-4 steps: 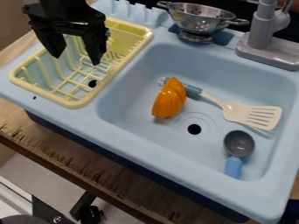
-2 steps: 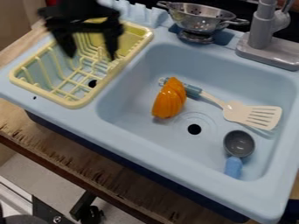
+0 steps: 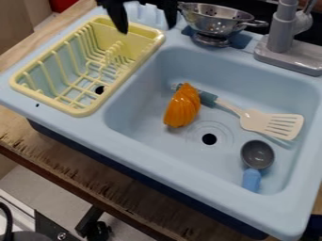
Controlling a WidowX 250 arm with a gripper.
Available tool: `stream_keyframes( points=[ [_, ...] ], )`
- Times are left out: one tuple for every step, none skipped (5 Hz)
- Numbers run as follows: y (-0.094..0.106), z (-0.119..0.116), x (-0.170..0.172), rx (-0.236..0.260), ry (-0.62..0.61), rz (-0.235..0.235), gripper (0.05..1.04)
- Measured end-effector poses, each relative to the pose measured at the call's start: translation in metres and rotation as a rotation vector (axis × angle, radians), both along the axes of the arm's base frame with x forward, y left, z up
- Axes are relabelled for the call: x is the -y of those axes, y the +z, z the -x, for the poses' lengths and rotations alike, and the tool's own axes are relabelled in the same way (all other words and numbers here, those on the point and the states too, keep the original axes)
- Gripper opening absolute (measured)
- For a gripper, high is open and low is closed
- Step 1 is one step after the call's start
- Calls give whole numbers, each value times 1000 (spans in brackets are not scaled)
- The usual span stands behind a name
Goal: Put the bowl in the dish drainer
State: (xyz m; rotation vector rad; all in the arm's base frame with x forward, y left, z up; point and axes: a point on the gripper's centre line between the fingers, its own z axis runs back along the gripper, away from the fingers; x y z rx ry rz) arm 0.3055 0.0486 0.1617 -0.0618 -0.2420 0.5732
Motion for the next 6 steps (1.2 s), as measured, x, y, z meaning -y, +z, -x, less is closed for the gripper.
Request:
stream_keyframes(
  points=[
    [23,-14,7,11,78,74,999],
    [28,-23,14,-2,114,117,999],
    [16,-40,23,-12,198,96,999],
    [5,-48,29,-14,214,56,999],
    [-1,-48,33,-10,241,92,999],
    [-9,-44,30,-25,273,122,999]
  ],
)
